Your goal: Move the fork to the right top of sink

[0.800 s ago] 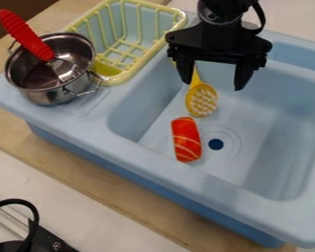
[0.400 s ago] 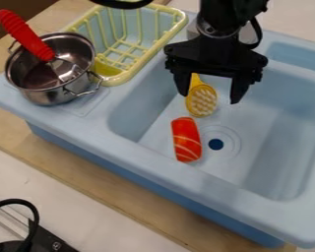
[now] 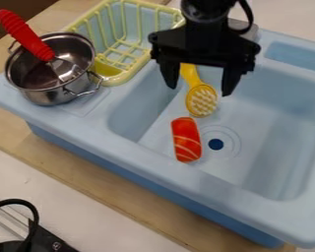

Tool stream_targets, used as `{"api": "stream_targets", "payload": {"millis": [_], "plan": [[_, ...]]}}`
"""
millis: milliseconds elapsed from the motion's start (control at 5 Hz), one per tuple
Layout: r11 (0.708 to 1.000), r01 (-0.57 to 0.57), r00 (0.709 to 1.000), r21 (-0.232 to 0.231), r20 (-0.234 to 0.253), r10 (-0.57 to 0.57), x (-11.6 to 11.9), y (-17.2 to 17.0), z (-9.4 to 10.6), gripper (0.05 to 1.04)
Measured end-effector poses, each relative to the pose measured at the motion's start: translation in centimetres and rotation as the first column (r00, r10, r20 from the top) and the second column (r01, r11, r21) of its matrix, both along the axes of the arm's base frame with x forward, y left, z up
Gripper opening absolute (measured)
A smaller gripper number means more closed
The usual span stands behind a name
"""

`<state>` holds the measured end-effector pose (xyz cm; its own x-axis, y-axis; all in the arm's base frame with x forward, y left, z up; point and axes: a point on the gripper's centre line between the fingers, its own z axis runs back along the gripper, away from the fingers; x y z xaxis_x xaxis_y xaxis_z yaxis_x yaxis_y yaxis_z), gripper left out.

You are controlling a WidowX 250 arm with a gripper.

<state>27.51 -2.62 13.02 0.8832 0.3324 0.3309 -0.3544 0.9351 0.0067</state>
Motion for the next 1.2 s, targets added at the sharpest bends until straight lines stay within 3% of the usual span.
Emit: {"api": "stream_targets", "payload": {"millis": [200,400,800,1000,1200], "plan": [[0.994,-0.091,0.996,-0.056,-0.022,0.09,-1.3,2.4,1.9,0.999],[0.979,-0.2,0.98,-0.049,-0.013,0.2,-3.0,4.7,3.9,0.999],[0.922,-0.383,0.921,-0.056,0.058,0.386,-5.4,9.2,6.3,0.999],[0.905,-0.423,0.905,-0.032,0.025,0.424,-6.0,11.4,5.1,0.999],[0.886,-0.464,0.885,-0.022,0.027,0.464,-6.1,13.0,3.6,0.999]]}}
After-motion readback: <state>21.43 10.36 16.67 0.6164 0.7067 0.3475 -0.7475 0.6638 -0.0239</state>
